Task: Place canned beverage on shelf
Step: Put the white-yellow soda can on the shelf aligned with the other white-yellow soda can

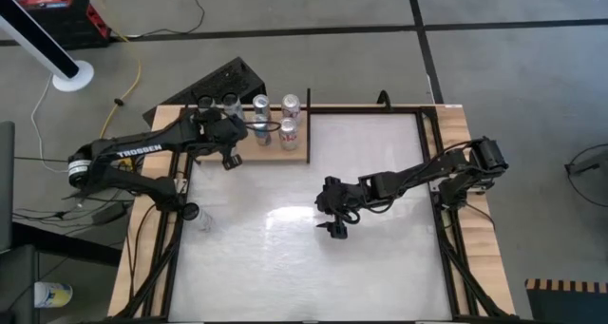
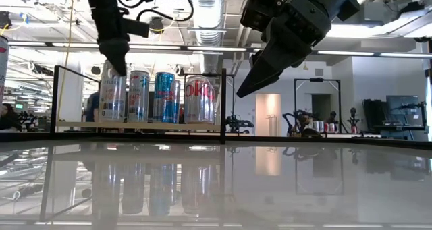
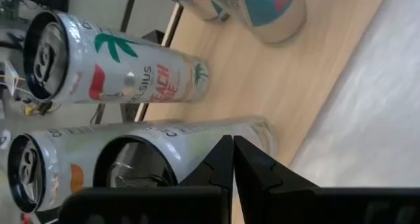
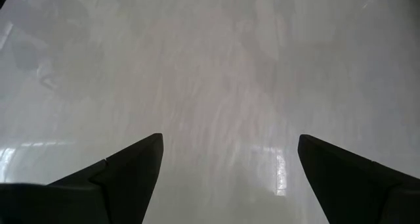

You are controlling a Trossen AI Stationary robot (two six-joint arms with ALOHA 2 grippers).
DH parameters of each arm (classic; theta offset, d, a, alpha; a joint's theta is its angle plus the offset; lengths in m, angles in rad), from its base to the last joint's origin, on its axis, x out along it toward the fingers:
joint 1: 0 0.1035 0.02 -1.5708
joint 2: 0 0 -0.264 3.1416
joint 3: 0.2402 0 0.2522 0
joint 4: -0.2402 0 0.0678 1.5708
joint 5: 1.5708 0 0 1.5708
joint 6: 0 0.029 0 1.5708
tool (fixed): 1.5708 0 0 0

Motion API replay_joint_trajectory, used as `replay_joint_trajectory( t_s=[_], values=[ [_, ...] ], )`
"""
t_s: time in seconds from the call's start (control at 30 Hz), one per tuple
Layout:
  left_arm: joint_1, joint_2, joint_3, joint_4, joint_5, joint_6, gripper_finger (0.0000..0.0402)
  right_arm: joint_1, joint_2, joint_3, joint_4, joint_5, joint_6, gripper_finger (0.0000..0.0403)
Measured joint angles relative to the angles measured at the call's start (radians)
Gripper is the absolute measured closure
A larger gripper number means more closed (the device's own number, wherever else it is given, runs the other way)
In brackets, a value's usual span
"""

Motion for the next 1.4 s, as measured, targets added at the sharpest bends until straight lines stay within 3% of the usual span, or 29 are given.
replay_joint_trajectory(
  t_s=[0.33, 0.57, 0.9, 1.4],
  values=[
    [-0.002, 0.000, 0.004, 0.141, 0.078, 0.057, 0.0401, 0.000, 0.000, 0.000, 0.003, 0.000, -0.004, 0.0023],
    [0.018, 0.000, 0.027, 0.137, -0.029, 0.083, 0.0401, 0.000, 0.000, 0.000, 0.003, -0.001, -0.006, 0.0023],
    [0.081, -0.002, 0.029, 0.051, -0.034, 0.066, 0.0401, 0.000, 0.000, 0.000, 0.002, -0.001, -0.006, 0.0023],
    [0.082, -0.002, 0.028, -0.067, -0.053, 0.026, 0.0401, 0.000, 0.000, 0.000, 0.002, -0.001, -0.006, 0.0023]
  ],
)
